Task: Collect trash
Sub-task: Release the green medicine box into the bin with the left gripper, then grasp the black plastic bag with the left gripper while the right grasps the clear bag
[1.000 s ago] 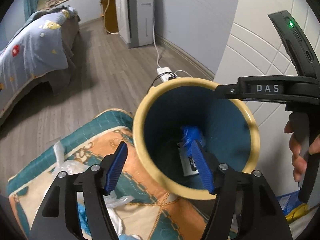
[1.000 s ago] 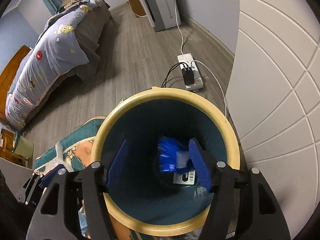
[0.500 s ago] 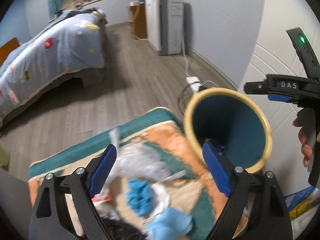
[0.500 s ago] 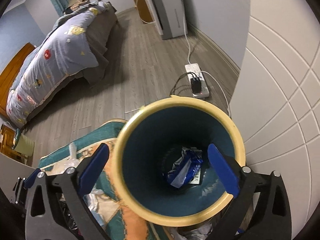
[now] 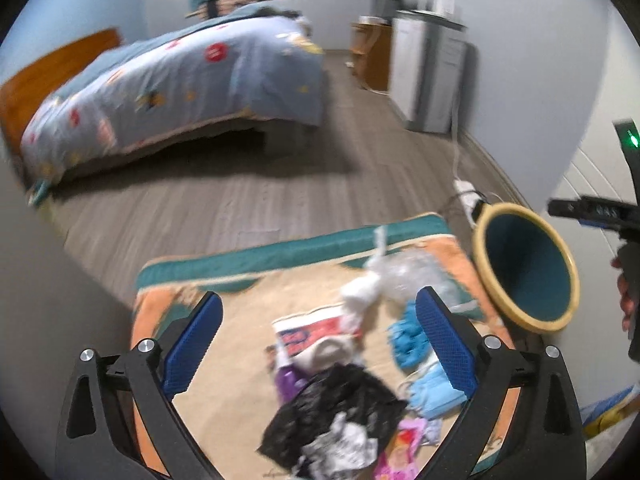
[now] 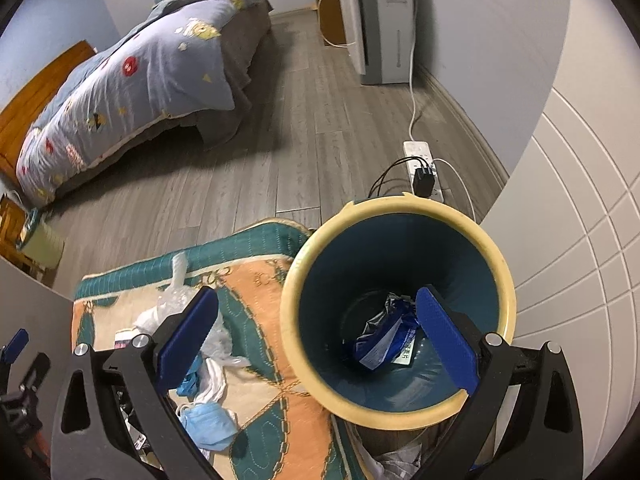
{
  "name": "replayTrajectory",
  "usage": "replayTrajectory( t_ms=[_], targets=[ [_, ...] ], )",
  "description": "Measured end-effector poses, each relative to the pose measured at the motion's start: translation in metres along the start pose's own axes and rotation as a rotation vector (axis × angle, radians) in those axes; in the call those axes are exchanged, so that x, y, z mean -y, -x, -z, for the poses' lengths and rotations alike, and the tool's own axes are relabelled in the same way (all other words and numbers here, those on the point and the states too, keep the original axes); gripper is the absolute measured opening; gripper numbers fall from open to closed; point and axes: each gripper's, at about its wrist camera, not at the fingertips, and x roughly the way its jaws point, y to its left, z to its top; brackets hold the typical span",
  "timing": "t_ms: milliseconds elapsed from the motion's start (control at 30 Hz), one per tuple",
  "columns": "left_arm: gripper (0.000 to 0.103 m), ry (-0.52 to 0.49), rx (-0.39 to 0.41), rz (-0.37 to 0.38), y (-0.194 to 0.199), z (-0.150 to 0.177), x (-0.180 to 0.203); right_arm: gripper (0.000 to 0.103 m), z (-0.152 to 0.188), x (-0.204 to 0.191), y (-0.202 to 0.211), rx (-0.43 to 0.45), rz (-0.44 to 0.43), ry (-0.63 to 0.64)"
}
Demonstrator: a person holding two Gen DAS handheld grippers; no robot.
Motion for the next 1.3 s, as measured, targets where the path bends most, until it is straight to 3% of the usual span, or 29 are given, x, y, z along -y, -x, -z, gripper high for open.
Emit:
replayTrajectory(
  t_ms=[100, 267, 600, 900, 933, 967, 1067, 1133, 1300],
  targets=[
    [0.096, 0.048, -0.022, -0.031, -0.002, 0.008, -0.021, 0.097, 0.005, -0.017, -0.004, -0.014, 0.011, 0.049],
    [0.096, 0.045, -0.047, -0.061, -0.007, 0.021, -0.04, 0.097, 0.015, -0.052, -0.008, -0.031, -0.012, 0.126],
    [0.096, 0.045, -0.185, 0.044, -0.039, 0.057, -0.034, 0.097, 0.034, -0.107, -0.035, -0.103, -0.071, 0.161],
    [0.093, -0.065, -0.286, 0.1, -0.061, 0.079, -0.012, 0.097, 0.045, -0.121, -0.064, -0.148, -0.031, 0.178],
    [0.086, -0.077, -0.299, 0.108, -0.062, 0.08, -0.009, 0.097, 0.045, -0.121, -0.067, -0.149, -0.026, 0.179],
    [0.068, -0.1, -0.327, 0.132, -0.066, 0.083, -0.005, 0.097, 0.044, -0.121, -0.071, -0.153, -0.018, 0.179],
    [0.043, -0.142, -0.372, 0.164, -0.073, 0.086, 0.001, 0.097, 0.043, -0.121, -0.081, -0.157, -0.018, 0.177],
    [0.032, -0.178, -0.37, 0.163, -0.072, 0.085, 0.005, 0.097, 0.043, -0.125, -0.089, -0.158, -0.027, 0.188],
    [0.025, -0.194, -0.345, 0.178, -0.065, 0.078, 0.004, 0.097, 0.044, -0.13, -0.108, -0.174, -0.016, 0.225]
  ],
)
